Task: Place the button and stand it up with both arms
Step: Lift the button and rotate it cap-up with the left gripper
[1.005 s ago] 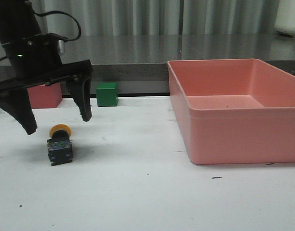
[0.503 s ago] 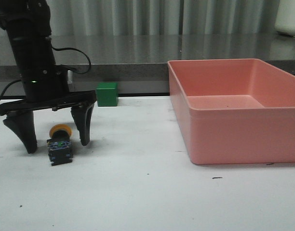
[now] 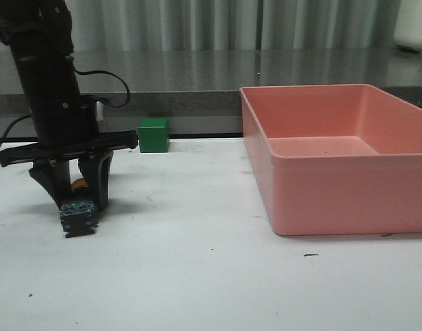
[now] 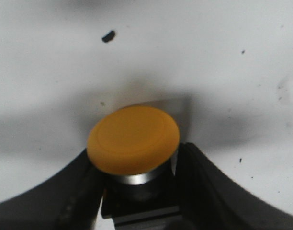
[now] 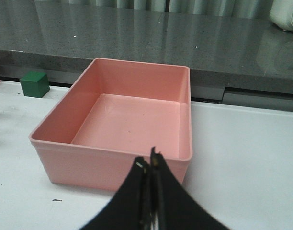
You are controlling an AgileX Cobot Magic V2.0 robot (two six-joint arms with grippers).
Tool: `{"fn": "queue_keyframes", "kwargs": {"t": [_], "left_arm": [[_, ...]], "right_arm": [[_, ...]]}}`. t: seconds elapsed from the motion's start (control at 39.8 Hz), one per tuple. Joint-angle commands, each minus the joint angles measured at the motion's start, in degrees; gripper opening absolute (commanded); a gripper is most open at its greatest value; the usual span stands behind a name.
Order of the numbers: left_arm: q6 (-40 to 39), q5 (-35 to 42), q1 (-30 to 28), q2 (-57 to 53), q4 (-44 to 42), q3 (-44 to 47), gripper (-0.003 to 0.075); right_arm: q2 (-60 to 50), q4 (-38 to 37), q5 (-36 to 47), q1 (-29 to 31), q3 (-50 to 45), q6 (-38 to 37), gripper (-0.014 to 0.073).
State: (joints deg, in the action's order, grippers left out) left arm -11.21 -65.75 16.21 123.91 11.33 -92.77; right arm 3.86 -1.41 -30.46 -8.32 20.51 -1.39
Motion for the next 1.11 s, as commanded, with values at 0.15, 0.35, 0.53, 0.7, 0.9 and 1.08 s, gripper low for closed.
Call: {"fn": "queue_keyframes", "kwargs": {"t": [0.15,0.35,0.53,0.7,0.9,1.08], "left_arm": [[1.87,1.80,0.30,-3.97,1.05,-1.26,0.0135],[2.78,12.05,0.43,-11.25,-1.22,3.81,0.0135],[2.91,32.51,0.43,-22.36,-5.87,18.82,0.0134],[2.91,52.04,0.43,-32.29,-8.91,33.32,0.0134],[2.91,77.38,0.43,-36.86,-11.33,47.68,0.0134],[2.91,99.24,0.43,-36.20,-14.50,57.99,0.0135]], "right_arm": [[0.52,-0.66,5.08,0.34,1.39,0.45,-0.0068],[0.52,-0.66,5.08,0.34,1.39,0.45,-0.0068],[0.52,-0.66,5.08,0.34,1.39,0.45,-0.0068],[0.52,-0.66,5.08,0.34,1.39,0.45,-0.0068],[0.52,-0.66,5.08,0.34,1.39,0.45,-0.0068],[0.52,-0.66,5.08,0.34,1.39,0.45,-0.0068]]}}
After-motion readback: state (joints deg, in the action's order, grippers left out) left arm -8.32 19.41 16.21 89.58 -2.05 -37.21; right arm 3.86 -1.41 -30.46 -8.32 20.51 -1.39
